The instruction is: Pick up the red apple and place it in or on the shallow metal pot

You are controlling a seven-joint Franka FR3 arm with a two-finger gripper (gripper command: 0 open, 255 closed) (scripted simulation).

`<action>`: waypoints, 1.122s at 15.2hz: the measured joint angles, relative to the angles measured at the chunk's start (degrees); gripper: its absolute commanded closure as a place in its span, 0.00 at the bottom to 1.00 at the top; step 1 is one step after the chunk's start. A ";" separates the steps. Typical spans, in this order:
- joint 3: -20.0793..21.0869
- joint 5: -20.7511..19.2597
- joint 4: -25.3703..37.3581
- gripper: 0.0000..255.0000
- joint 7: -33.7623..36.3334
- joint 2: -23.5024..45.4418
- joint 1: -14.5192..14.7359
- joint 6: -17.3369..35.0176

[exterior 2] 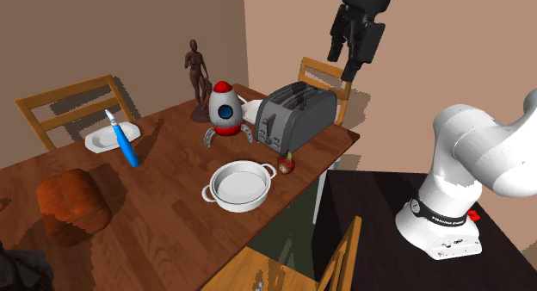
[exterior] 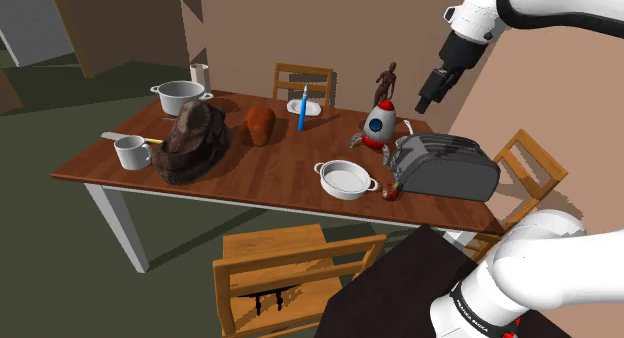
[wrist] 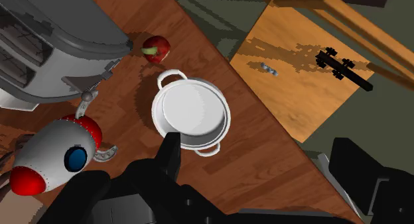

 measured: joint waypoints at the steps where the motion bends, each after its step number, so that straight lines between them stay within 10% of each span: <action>1: 0.00 0.00 0.00 0.00 0.00 0.00 0.00 0.00; 17: -5.62 -2.49 -8.50 0.00 5.54 19.08 -6.05 20.24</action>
